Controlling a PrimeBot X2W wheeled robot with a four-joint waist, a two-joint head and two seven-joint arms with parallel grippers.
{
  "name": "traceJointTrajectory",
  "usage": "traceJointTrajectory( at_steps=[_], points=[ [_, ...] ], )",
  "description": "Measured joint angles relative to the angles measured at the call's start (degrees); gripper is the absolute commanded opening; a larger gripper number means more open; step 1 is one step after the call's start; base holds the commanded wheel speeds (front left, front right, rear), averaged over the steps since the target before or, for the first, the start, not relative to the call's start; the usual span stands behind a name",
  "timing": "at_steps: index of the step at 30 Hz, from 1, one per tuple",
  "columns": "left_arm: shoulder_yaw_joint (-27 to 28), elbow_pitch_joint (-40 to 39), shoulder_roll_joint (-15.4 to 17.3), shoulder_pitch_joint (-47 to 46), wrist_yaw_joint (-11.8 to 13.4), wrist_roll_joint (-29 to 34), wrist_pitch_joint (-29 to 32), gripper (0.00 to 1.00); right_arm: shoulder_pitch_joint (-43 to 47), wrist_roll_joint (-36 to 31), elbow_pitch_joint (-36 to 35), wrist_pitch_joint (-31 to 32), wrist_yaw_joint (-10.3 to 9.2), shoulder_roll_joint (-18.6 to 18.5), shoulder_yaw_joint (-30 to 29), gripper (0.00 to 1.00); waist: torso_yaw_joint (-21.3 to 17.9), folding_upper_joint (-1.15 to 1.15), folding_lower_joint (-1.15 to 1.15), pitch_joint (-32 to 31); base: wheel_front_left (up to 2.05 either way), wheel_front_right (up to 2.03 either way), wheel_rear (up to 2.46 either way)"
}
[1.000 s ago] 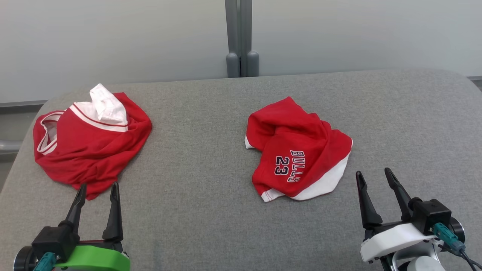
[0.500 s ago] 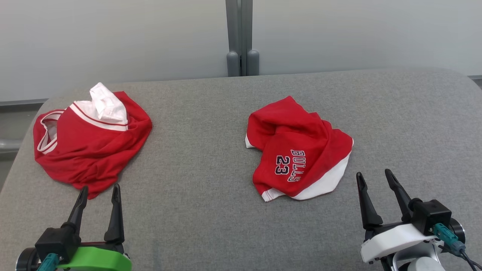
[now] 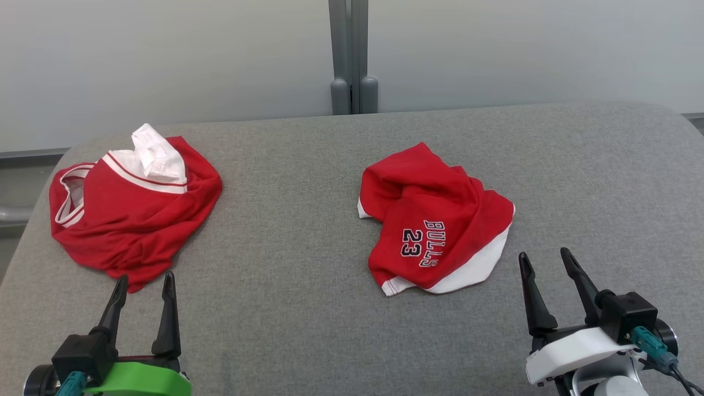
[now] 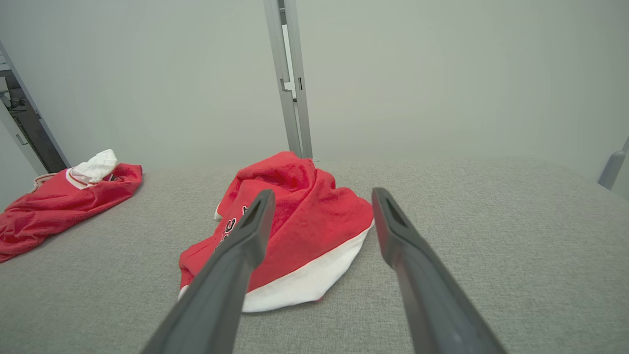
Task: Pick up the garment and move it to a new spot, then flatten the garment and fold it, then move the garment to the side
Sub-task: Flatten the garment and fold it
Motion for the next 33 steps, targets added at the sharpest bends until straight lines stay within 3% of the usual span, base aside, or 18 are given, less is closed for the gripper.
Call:
traceJointTrajectory(
  at_steps=[33],
  points=[
    [0.5, 2.2, -1.8, 0.0, -1.5, 2.1, 0.0, 1.00, -0.1, 0.2, 0.6, 0.0, 0.00, -0.1, 0.5, 1.00, -0.5, 0.00, 0.00, -0.3, 0.00, 0.00, 0.00]
  ],
)
